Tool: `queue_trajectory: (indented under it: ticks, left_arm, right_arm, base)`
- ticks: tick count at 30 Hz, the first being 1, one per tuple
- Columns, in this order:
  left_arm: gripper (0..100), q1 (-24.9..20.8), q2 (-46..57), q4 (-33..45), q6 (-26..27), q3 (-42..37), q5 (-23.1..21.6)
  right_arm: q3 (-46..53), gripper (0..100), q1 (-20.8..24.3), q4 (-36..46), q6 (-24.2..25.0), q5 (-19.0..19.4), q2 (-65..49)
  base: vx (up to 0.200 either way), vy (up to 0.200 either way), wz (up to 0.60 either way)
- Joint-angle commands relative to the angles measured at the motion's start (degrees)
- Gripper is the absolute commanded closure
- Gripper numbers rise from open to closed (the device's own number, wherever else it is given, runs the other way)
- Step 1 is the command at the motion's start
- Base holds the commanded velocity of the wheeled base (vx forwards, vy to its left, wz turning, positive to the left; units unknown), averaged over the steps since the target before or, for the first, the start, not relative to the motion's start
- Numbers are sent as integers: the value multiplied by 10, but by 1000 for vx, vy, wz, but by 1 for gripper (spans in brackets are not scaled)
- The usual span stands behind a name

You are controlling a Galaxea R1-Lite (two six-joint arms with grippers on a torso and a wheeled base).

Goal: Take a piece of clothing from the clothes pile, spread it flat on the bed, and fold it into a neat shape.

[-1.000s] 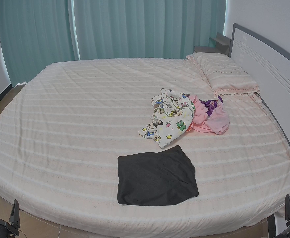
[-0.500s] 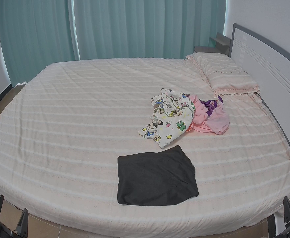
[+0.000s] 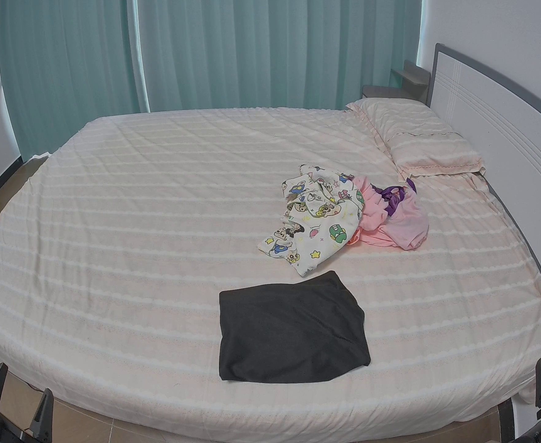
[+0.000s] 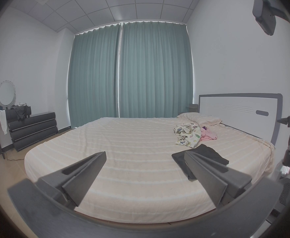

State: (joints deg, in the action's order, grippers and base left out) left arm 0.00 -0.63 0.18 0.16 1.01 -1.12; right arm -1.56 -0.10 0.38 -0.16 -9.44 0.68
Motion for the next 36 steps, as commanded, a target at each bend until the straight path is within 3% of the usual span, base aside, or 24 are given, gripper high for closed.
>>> queue_trajectory:
  ticks: [1,8,14,20,36]
  left_arm:
    - [0,0,4,0,1,-9,0]
    - [0,0,4,-1,-1,-8,1]
    - [0,1,4,-1,-1,-9,1]
    - [0,0,4,0,-1,-9,1]
    - [0,0,4,0,-1,-8,1]
  right_arm:
    - [1,0,0,-1,-3,-2,-6]
    - [3,0,-1,-9,-40,-1,-6]
    - [16,0,-1,-6,-23,107,-6]
    - [16,0,-1,-3,-2,98,-6]
    - [16,0,0,-5,-5,102,-6]
  base:
    - [0,0,0]
    - [0,0,0]
    - [0,0,0]
    - [0,0,0]
    - [0,0,0]
